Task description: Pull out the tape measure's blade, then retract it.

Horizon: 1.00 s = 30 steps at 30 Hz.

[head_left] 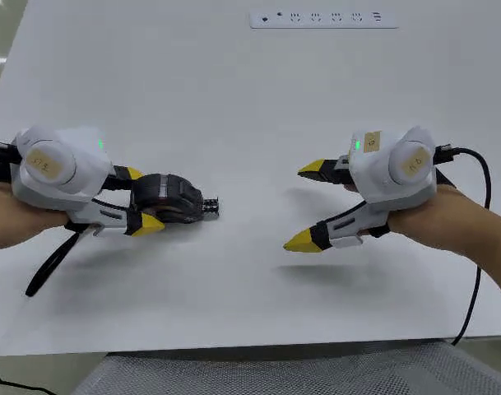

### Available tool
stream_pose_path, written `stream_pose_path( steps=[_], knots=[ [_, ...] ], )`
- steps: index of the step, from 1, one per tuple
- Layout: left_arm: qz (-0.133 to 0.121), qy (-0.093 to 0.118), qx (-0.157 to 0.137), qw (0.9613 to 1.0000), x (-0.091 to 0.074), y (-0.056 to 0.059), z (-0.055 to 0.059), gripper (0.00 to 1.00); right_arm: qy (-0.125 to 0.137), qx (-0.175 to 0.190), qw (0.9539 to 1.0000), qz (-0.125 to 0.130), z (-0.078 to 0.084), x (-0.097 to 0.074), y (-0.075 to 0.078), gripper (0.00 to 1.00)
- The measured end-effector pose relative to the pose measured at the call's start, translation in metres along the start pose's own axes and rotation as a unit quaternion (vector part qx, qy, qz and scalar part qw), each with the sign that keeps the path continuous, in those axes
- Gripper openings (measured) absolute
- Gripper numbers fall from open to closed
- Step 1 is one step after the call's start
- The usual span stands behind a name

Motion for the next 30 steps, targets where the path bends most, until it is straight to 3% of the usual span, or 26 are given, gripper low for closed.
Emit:
stream_pose_path(
  steps=[5,14,30],
  knots=[
    [0.002,-0.006,0.019,0.9998,0.000,-0.004,0.001,0.29,0.001,0.000,1.0000,-0.005,-0.002,0.004,0.000,0.69],
    [0.007,-0.015,0.028,0.9995,0.001,-0.003,0.001,0.28,0.011,-0.008,0.9999,-0.007,-0.008,0.011,0.004,0.66],
    [0.010,-0.021,0.028,0.9994,0.001,-0.004,0.001,0.28,0.021,-0.026,0.9990,-0.028,-0.024,0.050,0.005,0.57]
  ],
)
Point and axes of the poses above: the centre of the closed fingertips' face, and the gripper's own axes: x roughly forward along the fingers, y roughly to its right, z roughly out of its underside, the point moved 7 cm from there along -x, roughly backward along the fingers, and after that the axes turned 2 degrees about y, right-handed, at the moved point
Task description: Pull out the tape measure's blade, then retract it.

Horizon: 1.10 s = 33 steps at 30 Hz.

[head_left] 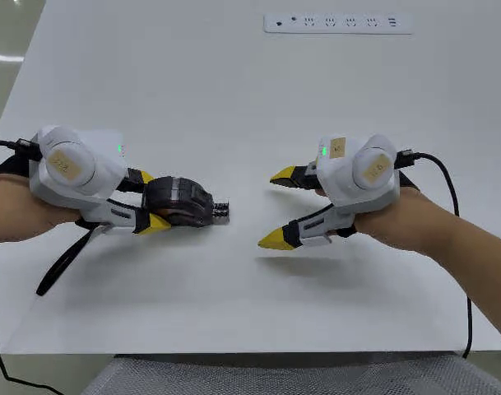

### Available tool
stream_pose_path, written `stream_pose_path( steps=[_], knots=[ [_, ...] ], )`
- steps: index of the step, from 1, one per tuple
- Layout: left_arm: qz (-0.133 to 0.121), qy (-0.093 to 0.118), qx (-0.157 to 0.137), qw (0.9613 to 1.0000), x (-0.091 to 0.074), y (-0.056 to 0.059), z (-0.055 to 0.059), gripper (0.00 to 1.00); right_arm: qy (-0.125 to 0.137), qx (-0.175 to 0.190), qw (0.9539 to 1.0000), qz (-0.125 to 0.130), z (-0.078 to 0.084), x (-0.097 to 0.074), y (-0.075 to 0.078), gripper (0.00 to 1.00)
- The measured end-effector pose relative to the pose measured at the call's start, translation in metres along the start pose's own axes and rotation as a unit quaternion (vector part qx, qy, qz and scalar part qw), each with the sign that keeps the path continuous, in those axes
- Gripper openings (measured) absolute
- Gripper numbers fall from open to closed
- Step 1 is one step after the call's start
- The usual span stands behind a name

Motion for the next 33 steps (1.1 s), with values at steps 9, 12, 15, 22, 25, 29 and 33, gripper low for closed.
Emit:
stream_pose_path(
  steps=[9,12,15,22,25,29,33],
  knots=[
    [0.001,-0.003,0.000,1.0000,0.000,0.000,0.000,0.28,0.009,-0.003,0.9999,-0.006,-0.005,0.016,0.002,0.52],
    [0.002,-0.004,0.001,1.0000,0.000,0.000,0.000,0.28,0.013,-0.008,0.9999,-0.008,-0.007,0.021,0.002,0.48],
    [0.002,-0.004,0.000,1.0000,0.000,0.000,0.000,0.28,0.015,-0.013,0.9998,-0.007,-0.010,0.026,0.001,0.44],
    [0.003,-0.004,0.000,1.0000,0.000,0.001,0.001,0.28,0.010,-0.012,0.9998,-0.010,-0.013,0.035,0.000,0.36],
    [0.003,-0.004,0.000,1.0000,0.001,0.001,0.001,0.28,0.010,-0.013,0.9998,-0.015,-0.013,0.039,-0.001,0.33],
    [0.004,-0.004,0.000,1.0000,0.001,0.001,0.001,0.28,0.011,-0.016,0.9996,-0.020,-0.014,0.042,-0.003,0.31],
    [0.005,-0.005,0.001,1.0000,0.001,0.001,0.001,0.28,0.016,-0.021,0.9994,-0.023,-0.015,0.045,-0.003,0.28]
  ],
)
Point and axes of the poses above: the centre of the closed fingertips' face, and the gripper's own axes: x roughly forward along the fingers, y roughly to its right, z roughly out of its underside, the point moved 7 cm from there along -x, roughly backward along the fingers, and after that the axes turned 2 degrees about y, right-handed, at the moved point
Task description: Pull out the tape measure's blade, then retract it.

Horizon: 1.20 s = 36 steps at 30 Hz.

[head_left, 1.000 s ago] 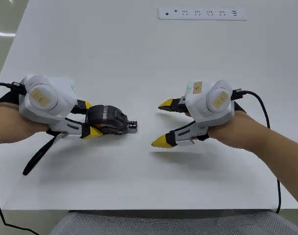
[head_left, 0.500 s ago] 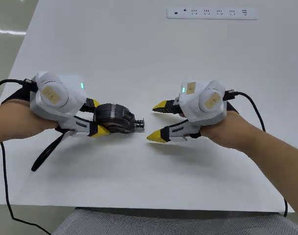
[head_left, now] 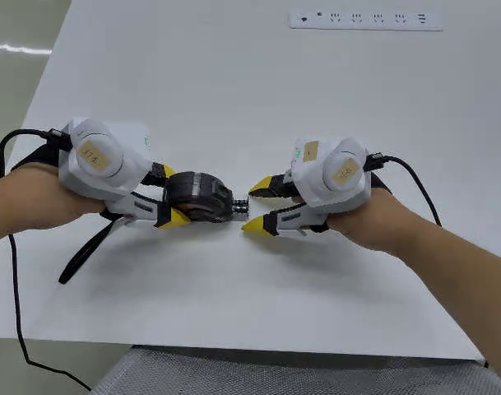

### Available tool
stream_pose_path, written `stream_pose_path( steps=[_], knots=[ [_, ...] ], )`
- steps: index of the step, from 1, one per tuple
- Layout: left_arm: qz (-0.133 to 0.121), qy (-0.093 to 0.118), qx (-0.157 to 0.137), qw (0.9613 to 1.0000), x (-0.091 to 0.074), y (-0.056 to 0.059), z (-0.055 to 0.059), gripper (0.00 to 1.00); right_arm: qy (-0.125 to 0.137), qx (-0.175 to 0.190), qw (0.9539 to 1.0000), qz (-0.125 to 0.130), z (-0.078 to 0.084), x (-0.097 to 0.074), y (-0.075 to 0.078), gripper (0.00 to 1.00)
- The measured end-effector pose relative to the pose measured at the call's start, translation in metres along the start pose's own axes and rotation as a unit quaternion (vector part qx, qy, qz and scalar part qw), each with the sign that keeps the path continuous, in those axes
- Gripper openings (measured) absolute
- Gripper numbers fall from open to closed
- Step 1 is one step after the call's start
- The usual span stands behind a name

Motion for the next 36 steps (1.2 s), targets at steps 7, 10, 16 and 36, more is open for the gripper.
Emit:
stream_pose_path(
  steps=[7,10,16,36],
  knots=[
    [0.000,0.000,0.000,1.0000,0.0003,-0.0002,0.0004,0.28,0.000,-0.016,0.9999,-0.002,-0.0018,0.0062,0.0007,0.19],
    [-0.001,-0.001,0.001,1.0000,0.0004,-0.0001,0.0002,0.28,0.001,-0.014,0.9999,-0.006,-0.0017,0.0081,0.0002,0.16],
    [0.000,-0.001,0.000,1.0000,0.0004,-0.0002,0.0002,0.28,0.004,-0.014,0.9999,-0.005,-0.0025,0.0087,0.0027,0.13],
    [-0.002,-0.002,0.002,1.0000,0.0008,-0.0005,0.0003,0.27,0.005,-0.031,0.9995,-0.003,-0.0029,0.0097,0.0030,0.11]
  ],
)
Point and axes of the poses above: the centre of the closed fingertips' face, and the gripper's own axes: x roughly forward along the fingers, y roughly to its right, z roughly out of its underside, the point moved 7 cm from there along -x, roughly backward along the fingers, and after that the axes turned 2 degrees about y, right-handed, at the moved point
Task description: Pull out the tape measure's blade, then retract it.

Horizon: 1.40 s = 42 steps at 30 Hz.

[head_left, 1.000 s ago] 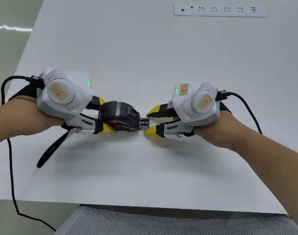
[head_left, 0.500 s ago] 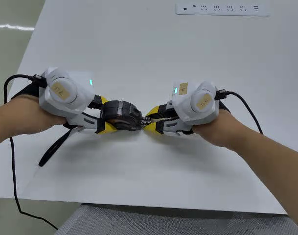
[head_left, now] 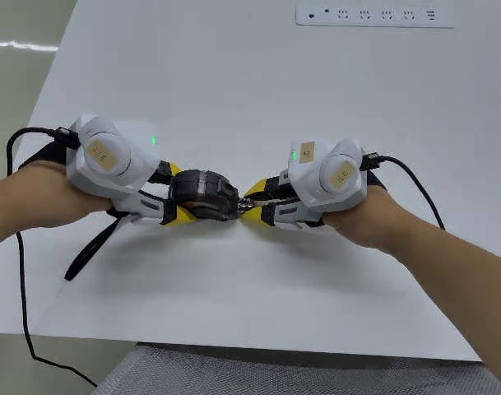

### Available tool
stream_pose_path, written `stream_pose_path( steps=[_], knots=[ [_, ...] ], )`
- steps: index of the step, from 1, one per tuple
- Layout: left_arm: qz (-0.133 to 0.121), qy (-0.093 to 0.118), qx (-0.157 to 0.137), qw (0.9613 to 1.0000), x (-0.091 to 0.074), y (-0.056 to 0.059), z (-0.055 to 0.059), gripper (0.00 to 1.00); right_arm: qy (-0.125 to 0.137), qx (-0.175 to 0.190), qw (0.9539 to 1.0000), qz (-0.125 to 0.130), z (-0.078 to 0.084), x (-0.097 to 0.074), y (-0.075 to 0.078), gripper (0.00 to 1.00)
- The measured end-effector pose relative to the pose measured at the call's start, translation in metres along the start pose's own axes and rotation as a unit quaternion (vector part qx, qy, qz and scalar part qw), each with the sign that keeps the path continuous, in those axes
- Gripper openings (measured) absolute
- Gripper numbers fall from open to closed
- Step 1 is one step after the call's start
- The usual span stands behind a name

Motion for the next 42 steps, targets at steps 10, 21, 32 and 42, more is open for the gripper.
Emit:
stream_pose_path(
  steps=[10,21,32,42],
  knots=[
    [0.001,-0.001,0.007,1.0000,-0.001,0.001,0.000,0.27,-0.002,-0.005,1.0000,0.005,0.000,0.000,0.000,0.10],
    [0.003,-0.002,0.009,1.0000,0.000,0.001,0.000,0.27,-0.002,-0.005,1.0000,0.007,0.001,-0.001,0.000,0.10],
    [0.006,0.000,0.007,1.0000,0.000,0.000,0.000,0.27,-0.008,-0.003,0.9999,0.008,0.006,-0.009,0.001,0.10],
    [0.005,-0.002,0.006,1.0000,0.000,0.001,0.000,0.27,-0.015,0.000,0.9998,0.014,0.012,-0.016,0.000,0.10]
  ],
)
Point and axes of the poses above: the centre of the closed fingertips' face, and the gripper's own axes: x roughly forward along the fingers, y roughly to its right, z roughly out of its underside, the point moved 7 cm from there along -x, roughly backward along the fingers, and after that the axes turned 2 degrees about y, right-handed, at the moved point
